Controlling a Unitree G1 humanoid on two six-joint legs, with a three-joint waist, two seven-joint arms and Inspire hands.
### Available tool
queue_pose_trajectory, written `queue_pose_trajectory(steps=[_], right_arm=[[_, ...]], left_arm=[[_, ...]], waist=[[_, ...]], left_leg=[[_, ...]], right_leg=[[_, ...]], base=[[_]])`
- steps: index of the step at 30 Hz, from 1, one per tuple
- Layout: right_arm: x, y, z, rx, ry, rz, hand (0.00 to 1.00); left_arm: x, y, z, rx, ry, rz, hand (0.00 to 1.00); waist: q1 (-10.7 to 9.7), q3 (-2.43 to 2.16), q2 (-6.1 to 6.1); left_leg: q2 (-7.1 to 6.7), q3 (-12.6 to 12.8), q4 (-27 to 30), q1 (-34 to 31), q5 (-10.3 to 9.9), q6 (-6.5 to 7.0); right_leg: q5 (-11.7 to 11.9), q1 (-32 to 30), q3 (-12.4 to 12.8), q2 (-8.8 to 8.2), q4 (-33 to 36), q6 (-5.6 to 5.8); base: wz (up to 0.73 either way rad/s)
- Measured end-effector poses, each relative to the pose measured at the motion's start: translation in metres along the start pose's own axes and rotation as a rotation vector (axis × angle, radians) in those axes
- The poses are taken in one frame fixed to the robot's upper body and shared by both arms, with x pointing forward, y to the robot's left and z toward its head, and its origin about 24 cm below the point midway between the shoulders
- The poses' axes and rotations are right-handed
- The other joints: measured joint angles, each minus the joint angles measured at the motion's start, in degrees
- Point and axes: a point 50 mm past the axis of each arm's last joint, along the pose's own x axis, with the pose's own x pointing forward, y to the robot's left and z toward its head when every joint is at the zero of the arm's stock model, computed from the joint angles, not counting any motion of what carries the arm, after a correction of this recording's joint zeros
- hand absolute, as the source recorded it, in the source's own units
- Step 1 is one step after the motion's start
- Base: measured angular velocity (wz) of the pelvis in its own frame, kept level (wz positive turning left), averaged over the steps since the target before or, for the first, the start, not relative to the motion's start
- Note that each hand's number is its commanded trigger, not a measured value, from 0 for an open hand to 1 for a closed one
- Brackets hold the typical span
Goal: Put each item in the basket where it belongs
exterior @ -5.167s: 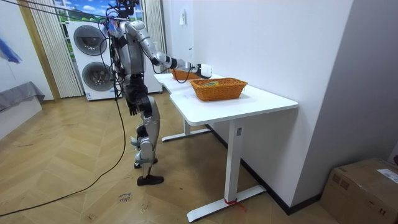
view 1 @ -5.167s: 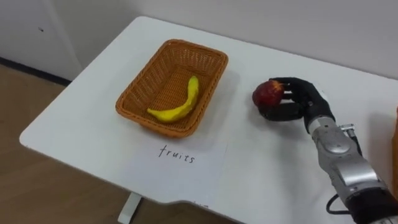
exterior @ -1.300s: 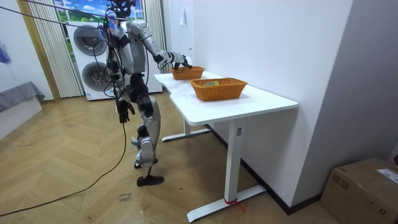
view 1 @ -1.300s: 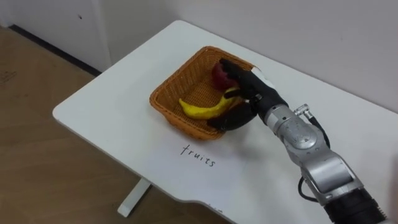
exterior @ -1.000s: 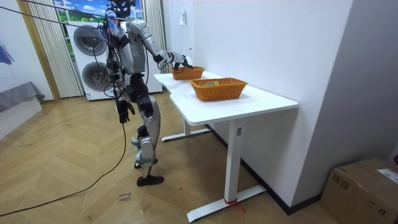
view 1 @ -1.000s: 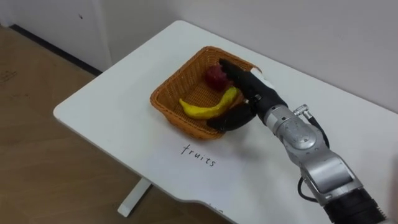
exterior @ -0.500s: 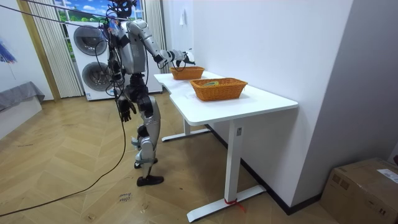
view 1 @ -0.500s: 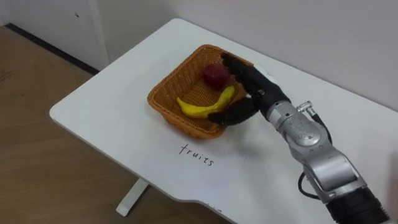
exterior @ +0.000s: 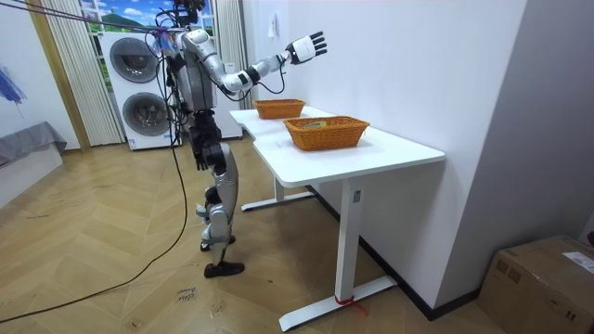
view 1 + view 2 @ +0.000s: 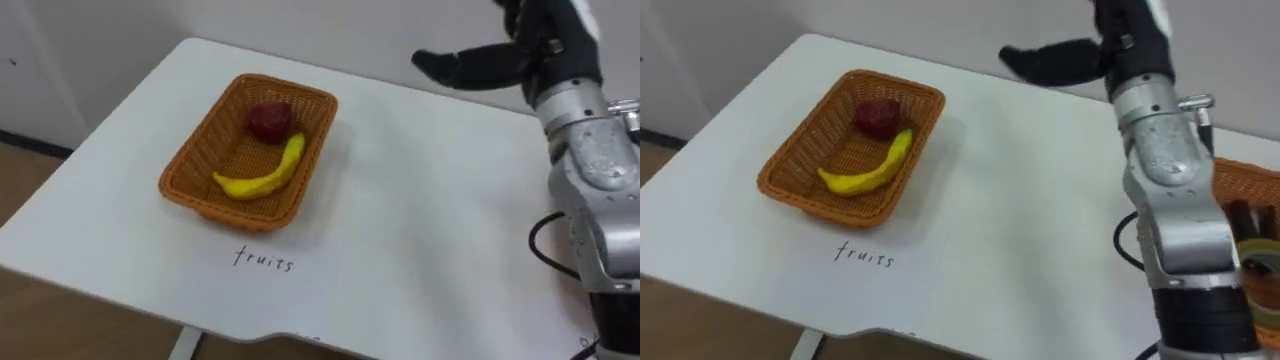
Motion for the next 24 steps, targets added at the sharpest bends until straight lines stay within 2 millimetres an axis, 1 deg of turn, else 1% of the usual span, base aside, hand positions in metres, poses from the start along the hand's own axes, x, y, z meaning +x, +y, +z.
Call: queue_pose_trajectory(steps=[1, 2, 4, 5, 6, 7, 9, 10, 11, 12, 15, 20, 22, 24], right_arm=[[-0.002, -0.005, 0.001, 0.001, -0.003, -0.035, 0.00], [-0.004, -0.009, 0.001, 0.003, -0.005, -0.054, 0.00], [-0.007, -0.016, 0.004, 0.003, -0.015, -0.097, 0.00], [-0.007, -0.020, 0.005, 0.010, -0.020, -0.115, 0.00], [-0.009, -0.024, 0.003, 0.017, -0.014, -0.132, 0.00], [-0.011, -0.027, 0.001, 0.026, -0.007, -0.143, 0.00], [-0.014, -0.033, 0.000, 0.053, 0.001, -0.182, 0.00], [-0.014, -0.035, 0.000, 0.061, 0.001, -0.189, 0.00], [-0.015, -0.040, 0.001, 0.073, -0.002, -0.215, 0.00], [-0.017, -0.047, 0.001, 0.075, -0.004, -0.243, 0.00], [-0.026, -0.058, 0.000, 0.096, -0.001, -0.291, 0.00], [-0.037, -0.072, -0.002, 0.080, 0.009, -0.375, 0.00], [-0.040, -0.078, -0.002, 0.077, 0.007, -0.410, 0.00], [-0.042, -0.084, -0.001, 0.075, 0.004, -0.457, 0.00]], left_arm=[[0.000, 0.001, 0.002, -0.004, -0.014, 0.003, 0.00], [0.000, 0.000, 0.003, -0.007, -0.020, 0.003, 0.00], [0.001, -0.001, 0.008, -0.008, -0.040, 0.006, 0.00], [0.001, -0.001, 0.012, -0.007, -0.054, 0.005, 0.00], [0.001, -0.002, 0.013, -0.006, -0.060, 0.005, 0.00], [0.001, -0.002, 0.014, -0.004, -0.063, 0.004, 0.00], [0.001, -0.004, 0.017, 0.002, -0.073, 0.001, 0.00], [0.001, -0.003, 0.017, 0.003, -0.074, 0.002, 0.00], [0.001, -0.003, 0.017, 0.005, -0.077, 0.001, 0.00], [0.001, -0.004, 0.018, 0.007, -0.083, -0.004, 0.00], [0.000, -0.003, 0.015, 0.003, -0.086, -0.007, 0.00], [-0.001, -0.004, 0.013, -0.005, -0.088, -0.017, 0.00], [-0.001, -0.003, 0.013, -0.007, -0.091, -0.015, 0.00], [-0.001, 0.000, 0.010, -0.015, -0.098, -0.009, 0.00]], waist=[[-0.96, -0.02, 0.17], [-1.38, -0.04, 0.21], [-1.97, -0.10, 0.30], [-2.60, -0.02, 0.18], [-3.54, -0.06, -0.05], [-4.01, -0.08, -0.09], [-5.98, -0.25, -0.32], [-6.32, -0.25, -0.28], [-6.77, -0.27, -0.14], [-7.19, -0.18, -0.04], [-7.98, -0.21, 0.07], [-8.38, -0.22, 0.26], [-9.01, -0.25, 0.04], [-9.31, -0.24, -0.49]], left_leg=[[0.17, 0.74, -0.45, 0.44, -0.01, -0.02], [0.26, 1.11, -0.88, 0.71, -0.01, -0.03], [0.58, 2.73, -1.51, 1.22, -0.05, -0.10], [0.86, 3.89, -1.73, 1.62, -0.18, -0.24], [1.00, 4.29, -1.90, 1.99, -0.27, -0.36], [1.04, 4.35, -1.88, 2.07, -0.34, -0.41], [1.30, 5.18, -1.89, 2.07, -0.48, -0.48], [1.38, 5.48, -1.90, 2.06, -0.49, -0.49], [1.50, 6.02, -1.90, 1.97, -0.50, -0.51], [1.67, 6.48, -1.90, 1.96, -0.52, -0.55], [2.06, 7.23, -2.00, 1.94, -0.67, -0.81], [2.20, 7.75, -2.29, 1.98, -0.72, -0.91], [2.20, 7.82, -2.28, 2.02, -0.74, -0.92], [2.20, 7.87, -2.29, 2.01, -0.75, -0.92]], right_leg=[[0.01, 0.16, 0.74, 0.16, -0.02, -0.02], [0.01, 0.19, 1.09, 0.23, -0.01, -0.02], [0.09, -0.33, 2.68, 0.55, 0.16, -0.15], [0.24, -0.56, 3.72, 0.87, 0.25, -0.29], [0.33, -0.54, 4.37, 1.12, 0.23, -0.36], [0.34, -0.53, 4.58, 1.21, 0.20, -0.38], [0.50, -0.85, 5.48, 1.48, 0.07, -0.52], [0.55, -1.01, 5.74, 1.55, 0.08, -0.55], [0.67, -1.46, 6.25, 1.69, 0.10, -0.61], [0.80, -1.65, 6.55, 1.82, 0.04, -0.67], [0.90, -2.13, 7.08, 2.25, 0.04, -0.83], [0.92, -2.56, 7.92, 2.54, 0.04, -0.88], [0.92, -2.53, 7.95, 2.53, 0.04, -0.88], [0.92, -2.61, 7.96, 2.53, 0.07, -0.87]], base=[[-0.42], [-0.35], [-0.41], [-0.46], [-0.38], [-0.21], [-0.19], [-0.26], [-0.22], [-0.19], [-0.16], [-0.08], [0.00], [0.00]])
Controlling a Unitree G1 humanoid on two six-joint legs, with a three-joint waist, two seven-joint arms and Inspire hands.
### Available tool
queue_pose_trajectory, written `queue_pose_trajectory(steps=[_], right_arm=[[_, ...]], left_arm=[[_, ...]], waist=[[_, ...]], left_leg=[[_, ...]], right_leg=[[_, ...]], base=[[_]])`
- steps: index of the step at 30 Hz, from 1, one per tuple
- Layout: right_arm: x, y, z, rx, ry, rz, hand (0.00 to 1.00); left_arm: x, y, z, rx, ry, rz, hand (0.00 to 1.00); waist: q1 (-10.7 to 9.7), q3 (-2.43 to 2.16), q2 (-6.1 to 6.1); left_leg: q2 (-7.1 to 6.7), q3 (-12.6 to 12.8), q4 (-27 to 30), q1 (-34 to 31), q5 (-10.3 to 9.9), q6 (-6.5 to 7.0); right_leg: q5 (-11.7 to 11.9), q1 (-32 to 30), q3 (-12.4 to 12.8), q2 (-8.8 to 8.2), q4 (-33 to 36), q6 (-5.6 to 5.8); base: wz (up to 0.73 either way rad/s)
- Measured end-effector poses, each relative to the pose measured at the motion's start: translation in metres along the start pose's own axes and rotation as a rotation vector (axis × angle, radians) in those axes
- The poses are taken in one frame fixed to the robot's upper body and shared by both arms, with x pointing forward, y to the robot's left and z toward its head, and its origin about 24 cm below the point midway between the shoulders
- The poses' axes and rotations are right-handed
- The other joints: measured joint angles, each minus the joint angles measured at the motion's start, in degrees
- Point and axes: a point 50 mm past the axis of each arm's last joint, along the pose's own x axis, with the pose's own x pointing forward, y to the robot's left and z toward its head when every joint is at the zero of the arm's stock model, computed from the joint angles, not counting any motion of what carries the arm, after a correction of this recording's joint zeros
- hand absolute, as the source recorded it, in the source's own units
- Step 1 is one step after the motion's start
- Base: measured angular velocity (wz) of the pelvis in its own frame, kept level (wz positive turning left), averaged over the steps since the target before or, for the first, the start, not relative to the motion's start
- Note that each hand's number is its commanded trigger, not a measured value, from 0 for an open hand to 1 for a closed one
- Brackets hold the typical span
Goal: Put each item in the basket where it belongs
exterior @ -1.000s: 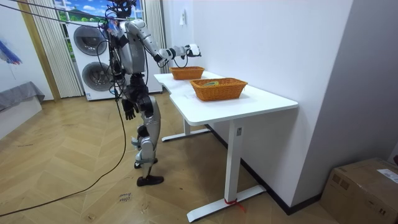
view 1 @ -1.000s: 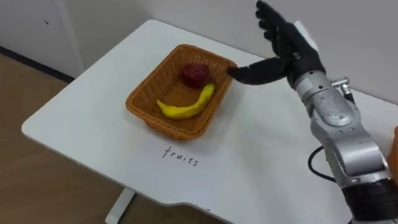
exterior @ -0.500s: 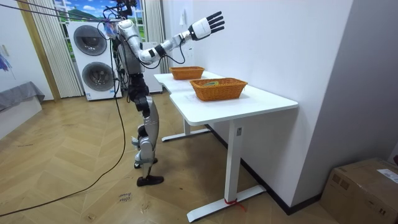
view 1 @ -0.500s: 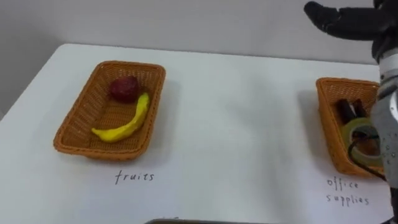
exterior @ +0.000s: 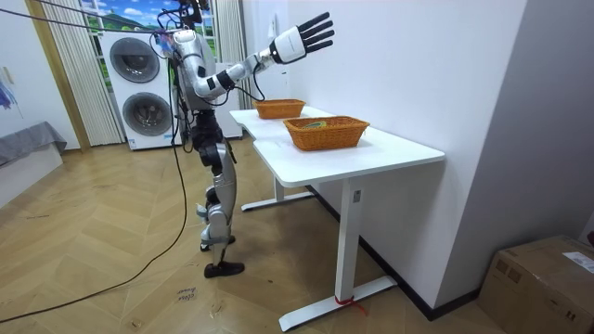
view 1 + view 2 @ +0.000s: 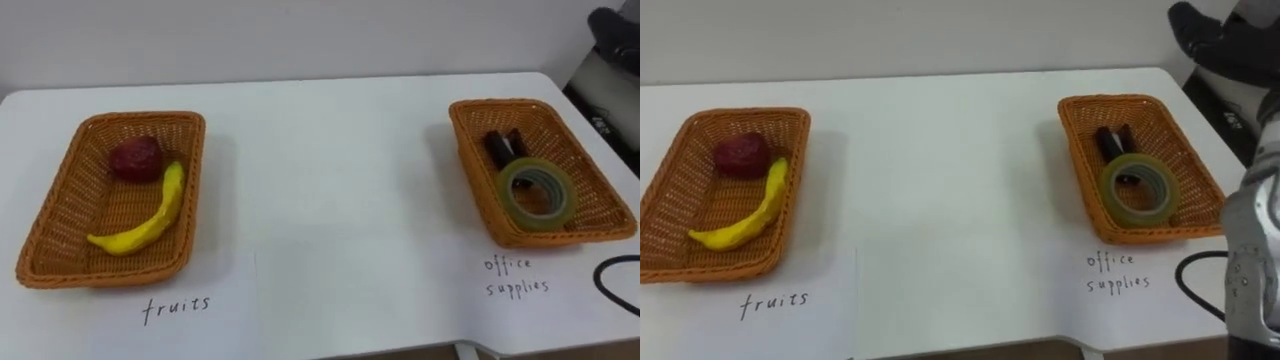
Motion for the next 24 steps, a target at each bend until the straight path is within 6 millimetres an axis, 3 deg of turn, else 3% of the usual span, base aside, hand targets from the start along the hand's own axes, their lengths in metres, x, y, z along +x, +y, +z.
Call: queue_pose_trajectory(steps=[6, 13, 15, 20, 24], right_arm=[[-0.012, -0.027, -0.003, -0.045, 0.004, -0.128, 0.00], [-0.027, -0.071, -0.011, -0.130, 0.048, -0.320, 0.00], [-0.031, -0.081, -0.019, -0.147, 0.086, -0.379, 0.00], [-0.051, -0.115, -0.043, -0.178, 0.185, -0.556, 0.00], [-0.084, -0.144, -0.082, -0.122, 0.400, -0.755, 0.00]], left_arm=[[-0.002, 0.009, -0.010, -0.035, 0.023, 0.028, 0.00], [-0.005, 0.012, -0.019, -0.059, 0.044, 0.051, 0.00], [-0.006, 0.014, -0.024, -0.081, 0.058, 0.064, 0.00], [-0.006, 0.014, -0.022, -0.090, 0.055, 0.065, 0.00], [-0.006, 0.016, -0.022, -0.129, 0.055, 0.074, 0.00]], waist=[[-0.35, -0.21, -0.94], [-0.88, -0.01, -0.77], [-1.89, 0.14, -0.56], [-2.23, 0.42, -0.02], [-1.99, 0.36, 0.28]], left_leg=[[0.06, -0.01, -0.01, 0.05, -0.19, -0.04], [0.12, 0.03, -0.09, 0.24, -0.36, -0.07], [0.21, 0.27, -0.16, 0.31, -0.47, -0.12], [0.29, 0.47, 0.07, 0.09, -0.60, -0.16], [0.28, 0.95, 0.29, 0.34, -0.62, -0.21]], right_leg=[[0.00, 0.13, 0.03, 0.07, -0.14, 0.00], [0.00, 0.31, 0.15, 0.15, -0.17, 0.00], [0.00, 0.33, 0.38, 0.22, -0.15, 0.00], [-0.02, 0.16, 0.48, 0.25, -0.33, 0.00], [-0.42, 0.16, 1.44, 0.44, -0.42, -0.08]], base=[[0.00], [0.00], [-0.07], [-0.03], [-0.05]])
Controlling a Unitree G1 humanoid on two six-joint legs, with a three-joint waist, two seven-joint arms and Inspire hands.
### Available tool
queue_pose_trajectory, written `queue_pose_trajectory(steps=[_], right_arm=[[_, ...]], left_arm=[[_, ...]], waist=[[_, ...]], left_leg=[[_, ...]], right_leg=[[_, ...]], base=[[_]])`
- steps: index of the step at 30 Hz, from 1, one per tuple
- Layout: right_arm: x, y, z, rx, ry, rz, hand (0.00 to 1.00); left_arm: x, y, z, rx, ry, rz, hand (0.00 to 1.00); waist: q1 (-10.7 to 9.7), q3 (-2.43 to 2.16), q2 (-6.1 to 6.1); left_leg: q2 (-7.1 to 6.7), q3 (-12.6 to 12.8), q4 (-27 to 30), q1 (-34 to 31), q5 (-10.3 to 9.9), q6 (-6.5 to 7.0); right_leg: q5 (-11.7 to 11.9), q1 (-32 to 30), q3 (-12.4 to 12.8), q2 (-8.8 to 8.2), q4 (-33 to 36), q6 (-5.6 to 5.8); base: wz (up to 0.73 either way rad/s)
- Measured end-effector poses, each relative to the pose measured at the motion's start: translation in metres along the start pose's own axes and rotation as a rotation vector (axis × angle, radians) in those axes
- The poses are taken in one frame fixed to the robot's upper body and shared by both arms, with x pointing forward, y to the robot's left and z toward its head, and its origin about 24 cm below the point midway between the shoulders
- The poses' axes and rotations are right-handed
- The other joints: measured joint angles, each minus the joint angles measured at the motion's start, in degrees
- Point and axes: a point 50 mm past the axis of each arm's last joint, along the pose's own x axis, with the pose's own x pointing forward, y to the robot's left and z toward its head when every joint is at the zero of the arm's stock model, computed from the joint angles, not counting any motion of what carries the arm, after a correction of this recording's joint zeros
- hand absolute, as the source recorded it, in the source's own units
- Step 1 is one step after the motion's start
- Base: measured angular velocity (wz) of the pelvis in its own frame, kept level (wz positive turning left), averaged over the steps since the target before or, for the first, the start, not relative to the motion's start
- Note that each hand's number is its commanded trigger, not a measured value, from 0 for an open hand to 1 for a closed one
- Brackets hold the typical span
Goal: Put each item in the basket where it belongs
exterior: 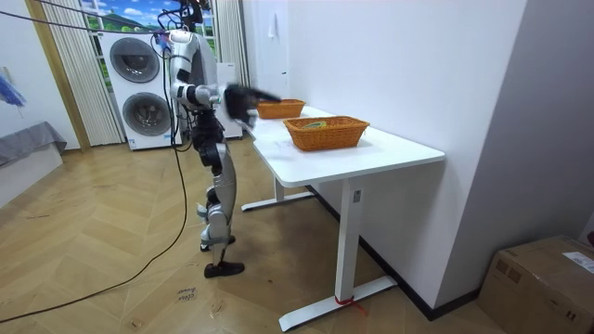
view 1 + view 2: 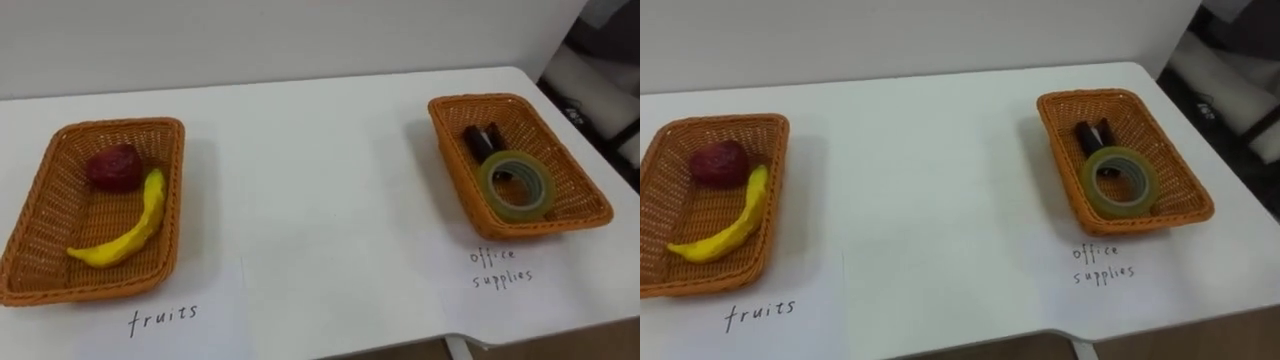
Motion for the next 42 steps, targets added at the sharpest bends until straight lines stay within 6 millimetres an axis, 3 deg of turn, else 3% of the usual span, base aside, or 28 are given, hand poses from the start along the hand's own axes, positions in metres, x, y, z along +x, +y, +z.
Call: queue_pose_trajectory(steps=[7, 13, 18, 20, 24, 31, 37, 42], right_arm=[[-0.009, -0.058, -0.089, -0.030, 0.406, -0.289, 0.00], [-0.028, -0.099, -0.128, -0.090, 0.571, -0.423, 0.00], [-0.058, -0.128, -0.165, -0.207, 0.738, -0.483, 0.00], [-0.072, -0.140, -0.177, -0.256, 0.804, -0.496, 0.00], [-0.104, -0.153, -0.198, -0.324, 0.936, -0.435, 0.00], [-0.130, -0.148, -0.218, -0.574, 1.074, -0.019, 0.00], [-0.140, -0.114, -0.229, -0.887, 1.062, 0.452, 0.00], [-0.144, -0.081, -0.233, -1.006, 0.978, 0.645, 0.00]], left_arm=[[0.000, 0.000, 0.002, 0.000, -0.005, 0.014, 0.00], [0.000, 0.001, 0.001, -0.017, -0.003, 0.017, 0.00], [0.000, 0.000, -0.002, -0.024, 0.009, 0.008, 0.00], [0.000, 0.000, -0.003, -0.026, 0.013, 0.002, 0.00], [-0.001, -0.008, -0.008, -0.038, 0.027, -0.023, 0.00], [-0.001, -0.006, -0.018, -0.017, 0.075, -0.022, 0.00], [0.001, -0.010, -0.014, 0.015, 0.069, -0.011, 0.00], [0.001, -0.022, -0.011, 0.073, 0.060, -0.016, 0.00]], waist=[[-0.48, -0.17, 0.34], [-0.08, -0.36, 0.37], [0.27, -0.39, 0.89], [0.30, -0.15, 1.21], [1.48, -0.25, 1.45], [3.77, -0.46, 1.95], [7.08, -0.30, 2.28], [8.25, -0.20, 2.61]], left_leg=[[-0.14, -0.18, -0.35, 0.09, 0.00, 0.00], [-0.19, -0.23, -0.55, 0.30, -0.04, -0.05], [-0.23, -0.43, -0.46, 0.74, -0.04, -0.05], [-0.26, -0.67, -0.49, 1.11, -0.06, -0.08], [-0.33, -0.97, -0.45, 1.54, -0.31, -0.14], [-0.33, -1.26, -0.39, 1.69, -0.37, -0.15], [-0.25, -1.42, -0.22, 1.47, -0.49, -0.21], [-0.30, -1.91, -0.31, 1.06, -0.49, -0.20]], right_leg=[[-0.18, 0.04, 0.28, -0.05, 0.00, 0.06], [-0.79, 0.14, 0.28, -0.06, 0.17, 0.06], [-0.85, 0.69, 0.16, -0.10, 0.18, 0.00], [-0.99, 1.17, 0.07, -0.12, 0.05, -0.01], [-1.42, 1.09, 0.18, -0.15, 0.15, -0.01], [-1.41, 1.19, 0.06, -0.13, 0.12, -0.04], [-1.40, 1.16, -0.17, -0.10, 0.00, -0.07], [-1.14, 1.50, -0.59, -0.06, -0.91, -0.03]], base=[[0.00], [0.00], [0.01], [0.08], [0.03], [-0.01], [0.00], [0.06]])
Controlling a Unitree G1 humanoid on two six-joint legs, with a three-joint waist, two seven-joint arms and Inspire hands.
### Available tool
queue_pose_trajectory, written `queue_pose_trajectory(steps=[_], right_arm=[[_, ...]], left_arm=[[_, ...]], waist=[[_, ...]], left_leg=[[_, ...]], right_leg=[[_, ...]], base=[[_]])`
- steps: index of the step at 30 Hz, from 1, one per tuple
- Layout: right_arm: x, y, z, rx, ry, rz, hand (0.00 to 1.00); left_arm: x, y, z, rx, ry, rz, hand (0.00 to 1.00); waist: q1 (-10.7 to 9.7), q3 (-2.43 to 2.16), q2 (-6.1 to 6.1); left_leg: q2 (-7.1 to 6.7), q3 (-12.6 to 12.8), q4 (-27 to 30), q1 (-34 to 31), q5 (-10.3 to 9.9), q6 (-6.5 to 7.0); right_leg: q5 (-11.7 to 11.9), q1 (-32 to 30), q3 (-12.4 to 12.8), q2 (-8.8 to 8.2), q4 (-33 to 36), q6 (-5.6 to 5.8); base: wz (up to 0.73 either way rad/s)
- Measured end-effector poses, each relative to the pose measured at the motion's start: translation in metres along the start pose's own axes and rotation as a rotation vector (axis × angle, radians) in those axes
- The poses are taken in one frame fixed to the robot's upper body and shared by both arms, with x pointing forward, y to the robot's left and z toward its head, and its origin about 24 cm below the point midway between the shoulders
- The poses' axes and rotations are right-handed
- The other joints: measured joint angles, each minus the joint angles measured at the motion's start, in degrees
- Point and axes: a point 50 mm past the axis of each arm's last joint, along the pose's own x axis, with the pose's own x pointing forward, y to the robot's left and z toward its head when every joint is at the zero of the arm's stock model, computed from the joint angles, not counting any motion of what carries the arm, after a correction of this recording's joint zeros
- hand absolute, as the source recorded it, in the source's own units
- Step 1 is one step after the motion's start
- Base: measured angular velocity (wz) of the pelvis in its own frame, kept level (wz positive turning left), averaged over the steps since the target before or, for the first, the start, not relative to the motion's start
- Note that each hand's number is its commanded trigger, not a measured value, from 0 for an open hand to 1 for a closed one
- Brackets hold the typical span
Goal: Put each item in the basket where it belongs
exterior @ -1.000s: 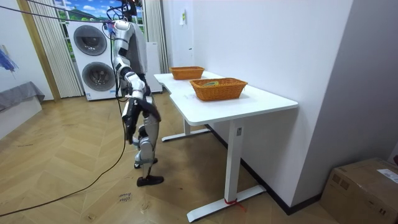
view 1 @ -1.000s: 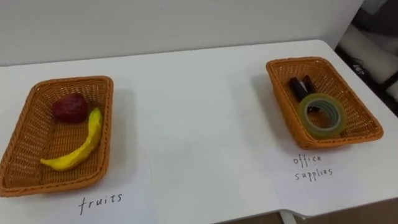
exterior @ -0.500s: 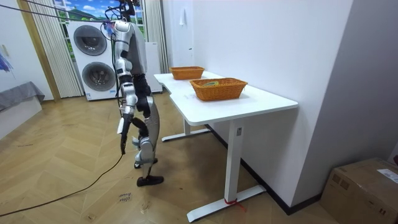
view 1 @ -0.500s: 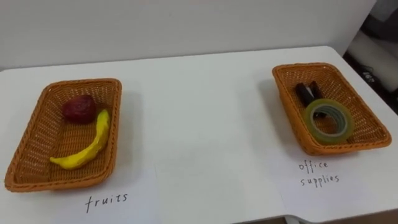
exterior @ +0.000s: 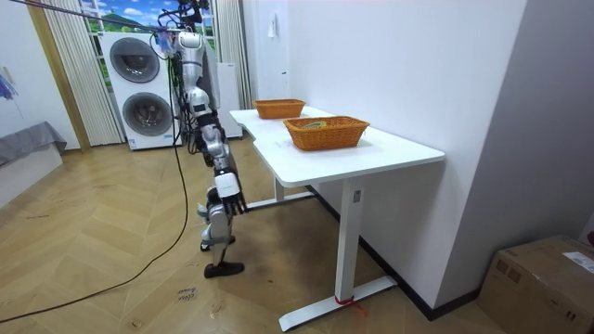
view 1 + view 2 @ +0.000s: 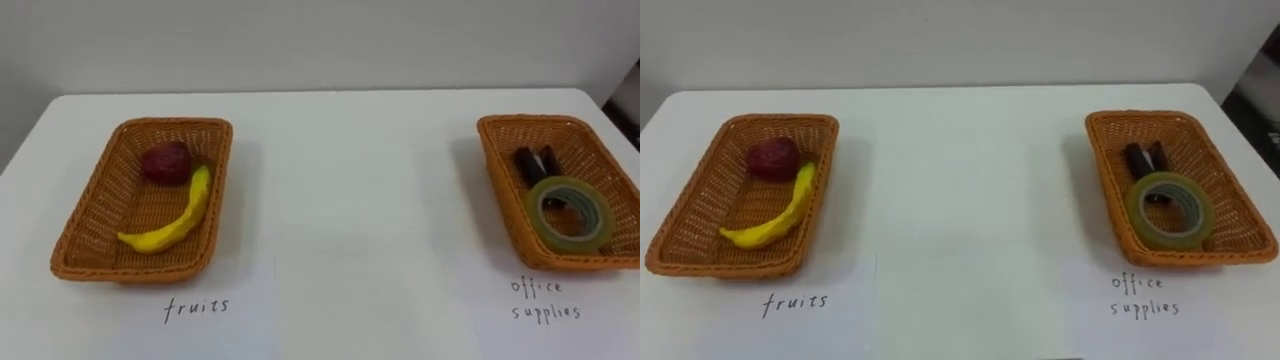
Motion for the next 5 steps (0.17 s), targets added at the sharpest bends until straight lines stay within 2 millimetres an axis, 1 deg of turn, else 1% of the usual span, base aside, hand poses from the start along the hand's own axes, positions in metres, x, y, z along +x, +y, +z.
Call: queue_pose_trajectory(steps=[1, 2, 4, 5], right_arm=[[0.000, 0.001, 0.002, -0.020, -0.008, -0.001, 0.00], [0.000, 0.003, 0.007, -0.047, -0.023, 0.001, 0.00], [0.000, 0.005, 0.013, -0.089, -0.052, -0.001, 0.00], [0.000, 0.007, 0.016, -0.109, -0.072, -0.006, 0.00]], left_arm=[[0.000, -0.001, 0.001, 0.009, -0.003, 0.004, 0.00], [0.000, -0.002, 0.002, 0.024, -0.004, 0.007, 0.00], [0.000, -0.005, 0.001, 0.033, -0.004, 0.013, 0.00], [0.000, -0.007, 0.002, 0.035, -0.006, 0.011, 0.00]], waist=[[0.09, 0.02, 0.09], [0.09, 0.19, 0.26], [0.16, 0.26, 0.65], [0.24, 0.39, 0.85]], left_leg=[[0.00, 0.03, 0.00, 0.00, 0.00, 0.00], [0.00, -0.03, -0.02, 0.13, 0.00, 0.00], [0.00, -0.14, -0.08, 0.16, -0.01, 0.00], [0.02, -0.17, -0.15, 0.12, -0.01, 0.00]], right_leg=[[0.03, 0.15, -0.07, 0.01, 0.04, -0.01], [0.05, 0.46, -0.30, 0.01, -0.09, -0.01], [0.05, 0.56, -0.56, -0.03, -0.19, -0.01], [0.05, 0.57, -0.68, -0.03, -0.26, -0.01]], base=[[0.09], [0.08], [0.05], [0.00]])
